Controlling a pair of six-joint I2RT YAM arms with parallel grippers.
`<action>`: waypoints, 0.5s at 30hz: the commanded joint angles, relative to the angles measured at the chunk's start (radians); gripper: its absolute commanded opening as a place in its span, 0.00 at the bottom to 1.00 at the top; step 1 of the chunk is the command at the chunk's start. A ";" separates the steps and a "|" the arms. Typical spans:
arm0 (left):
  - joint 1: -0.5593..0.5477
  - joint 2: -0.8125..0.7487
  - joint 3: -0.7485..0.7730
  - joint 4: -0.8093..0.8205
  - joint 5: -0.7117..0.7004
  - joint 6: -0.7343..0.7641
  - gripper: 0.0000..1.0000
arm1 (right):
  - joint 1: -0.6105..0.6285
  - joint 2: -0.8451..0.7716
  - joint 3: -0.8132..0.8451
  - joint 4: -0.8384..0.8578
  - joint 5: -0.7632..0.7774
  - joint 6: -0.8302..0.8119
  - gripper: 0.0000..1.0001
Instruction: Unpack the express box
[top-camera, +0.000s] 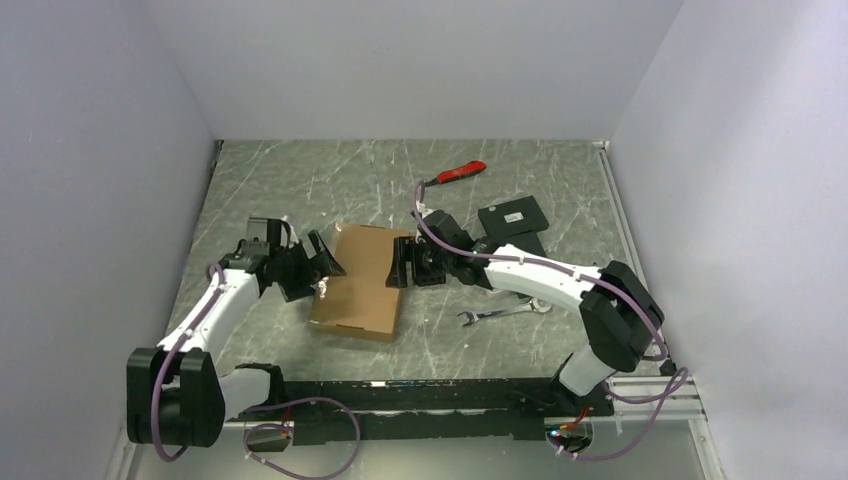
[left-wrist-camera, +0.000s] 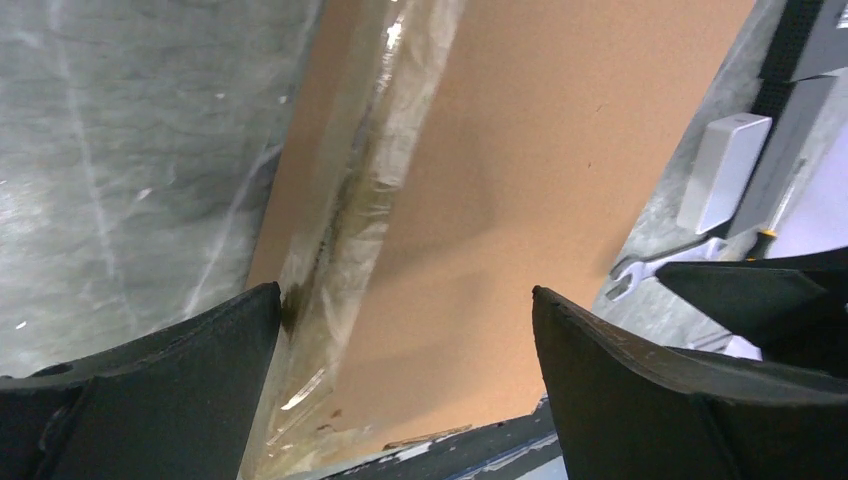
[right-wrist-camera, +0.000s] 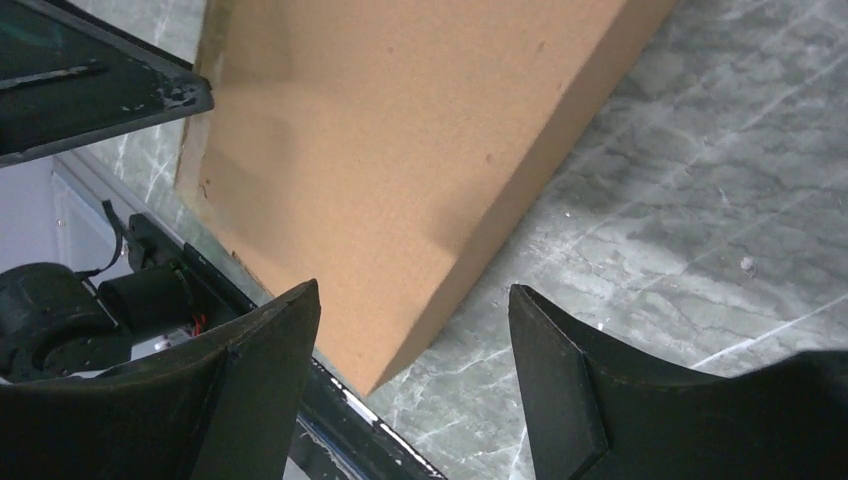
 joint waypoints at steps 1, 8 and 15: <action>-0.002 0.033 -0.075 0.245 0.193 -0.132 0.99 | -0.035 0.004 -0.038 0.026 0.002 0.083 0.73; -0.226 0.029 -0.159 0.489 0.211 -0.332 0.99 | -0.202 -0.075 -0.089 -0.019 -0.004 -0.008 0.74; -0.140 0.003 -0.039 0.180 0.104 -0.063 0.98 | -0.234 -0.054 -0.047 -0.113 0.034 -0.143 0.76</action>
